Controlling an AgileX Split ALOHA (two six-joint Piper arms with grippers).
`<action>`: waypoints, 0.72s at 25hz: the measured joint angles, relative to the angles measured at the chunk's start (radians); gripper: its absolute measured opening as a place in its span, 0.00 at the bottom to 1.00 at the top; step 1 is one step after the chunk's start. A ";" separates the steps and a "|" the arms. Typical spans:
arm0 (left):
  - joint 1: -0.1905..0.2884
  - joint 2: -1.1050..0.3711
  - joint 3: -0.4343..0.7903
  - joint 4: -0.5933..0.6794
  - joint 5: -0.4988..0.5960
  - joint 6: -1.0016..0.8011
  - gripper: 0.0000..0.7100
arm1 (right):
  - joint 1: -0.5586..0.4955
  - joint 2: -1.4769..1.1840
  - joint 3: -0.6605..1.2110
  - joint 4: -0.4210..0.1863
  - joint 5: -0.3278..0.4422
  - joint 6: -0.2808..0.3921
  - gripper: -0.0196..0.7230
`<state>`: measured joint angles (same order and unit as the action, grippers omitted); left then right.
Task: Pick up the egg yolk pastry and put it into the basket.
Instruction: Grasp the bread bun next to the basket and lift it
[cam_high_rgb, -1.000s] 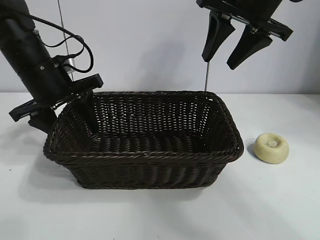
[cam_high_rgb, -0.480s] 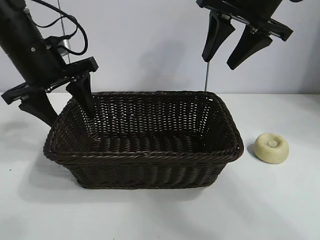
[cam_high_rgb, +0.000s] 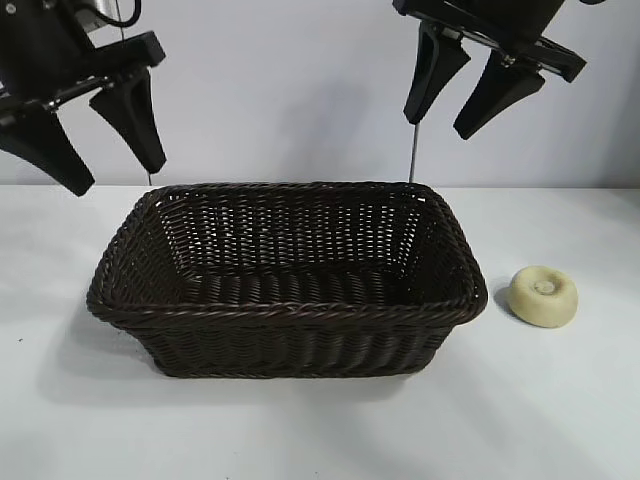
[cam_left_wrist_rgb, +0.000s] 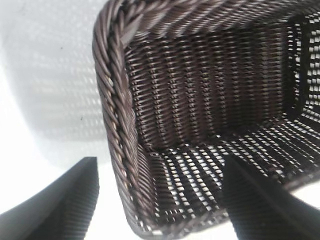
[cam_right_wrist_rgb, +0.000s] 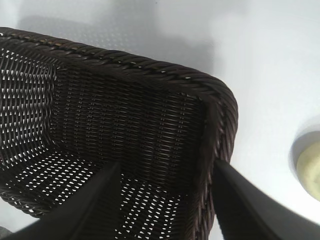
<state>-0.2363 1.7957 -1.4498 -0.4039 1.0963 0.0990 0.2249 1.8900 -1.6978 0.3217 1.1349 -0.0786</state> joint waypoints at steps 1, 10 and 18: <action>0.000 -0.016 0.000 -0.012 0.007 0.000 0.71 | 0.000 0.000 0.000 0.000 0.000 0.000 0.57; 0.000 -0.136 0.014 -0.121 0.010 0.000 0.71 | 0.000 0.000 0.000 -0.001 0.000 0.001 0.57; -0.003 -0.140 0.162 -0.264 -0.132 0.027 0.71 | 0.000 0.000 0.000 -0.001 0.000 0.001 0.57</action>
<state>-0.2395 1.6559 -1.2878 -0.6675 0.9639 0.1265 0.2249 1.8900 -1.6978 0.3208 1.1349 -0.0778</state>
